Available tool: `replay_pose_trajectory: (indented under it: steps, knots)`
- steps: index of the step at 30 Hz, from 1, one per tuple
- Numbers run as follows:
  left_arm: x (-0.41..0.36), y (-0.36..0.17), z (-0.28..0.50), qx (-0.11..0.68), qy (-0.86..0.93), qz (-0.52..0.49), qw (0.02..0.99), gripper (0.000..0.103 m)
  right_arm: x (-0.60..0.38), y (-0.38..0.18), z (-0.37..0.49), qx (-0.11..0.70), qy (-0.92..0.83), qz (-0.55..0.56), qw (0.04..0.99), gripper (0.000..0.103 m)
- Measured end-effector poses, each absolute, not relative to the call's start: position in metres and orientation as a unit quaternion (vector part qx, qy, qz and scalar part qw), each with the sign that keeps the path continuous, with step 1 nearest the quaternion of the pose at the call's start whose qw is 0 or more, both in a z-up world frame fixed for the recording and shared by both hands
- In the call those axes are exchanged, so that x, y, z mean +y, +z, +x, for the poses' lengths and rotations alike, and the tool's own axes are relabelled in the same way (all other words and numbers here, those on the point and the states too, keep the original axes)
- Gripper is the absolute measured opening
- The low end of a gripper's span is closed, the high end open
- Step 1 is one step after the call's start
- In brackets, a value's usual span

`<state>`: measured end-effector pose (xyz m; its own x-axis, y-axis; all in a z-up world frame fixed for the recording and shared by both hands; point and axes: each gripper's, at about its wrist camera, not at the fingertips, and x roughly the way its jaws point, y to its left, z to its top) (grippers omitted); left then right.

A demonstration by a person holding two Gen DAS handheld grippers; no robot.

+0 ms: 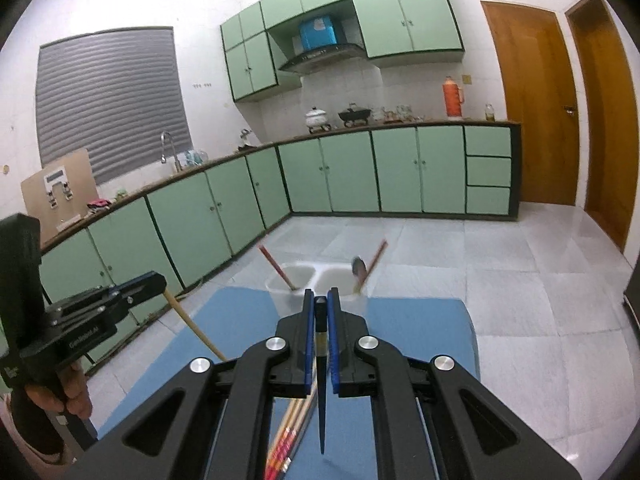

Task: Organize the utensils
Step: 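Lift both chopsticks and carry them over the white holder with both tools, then open both tools to drop the chopsticks into the white holder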

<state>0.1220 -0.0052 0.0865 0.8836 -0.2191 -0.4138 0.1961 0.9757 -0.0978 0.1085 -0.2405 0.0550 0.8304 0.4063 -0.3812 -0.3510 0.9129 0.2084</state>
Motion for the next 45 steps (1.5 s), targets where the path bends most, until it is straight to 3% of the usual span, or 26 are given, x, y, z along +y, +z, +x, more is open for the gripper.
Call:
replay_pose_trajectory:
  steps: [19, 35, 38, 40, 42, 45]
  knots:
    - [0.002, 0.176, 0.198, 0.103, -0.074, -0.01, 0.992, 0.006, -0.214, 0.155, 0.204, 0.123, 0.192, 0.059, 0.972, 0.006]
    - [-0.007, 0.103, 0.29, 0.174, -0.098, -0.007, 0.98, 0.006, -0.175, 0.077, 0.282, 0.207, 0.194, 0.033, 0.958, 0.007]
    - [-0.002, 0.092, 0.289, 0.186, -0.104, -0.011, 0.977, 0.012, -0.176, 0.066, 0.279, 0.221, 0.196, 0.033, 0.955, 0.009]
    - [0.004, 0.088, 0.283, 0.186, -0.104, -0.016, 0.977, 0.026, -0.18, 0.063, 0.272, 0.221, 0.192, 0.038, 0.955, 0.013]
    - [0.007, 0.086, 0.274, 0.182, -0.103, -0.019, 0.978, 0.03, -0.188, 0.061, 0.263, 0.216, 0.189, 0.05, 0.957, 0.025]
    - [0.014, 0.084, 0.258, 0.176, -0.094, -0.029, 0.979, 0.035, -0.196, 0.061, 0.246, 0.205, 0.18, 0.059, 0.96, 0.033]
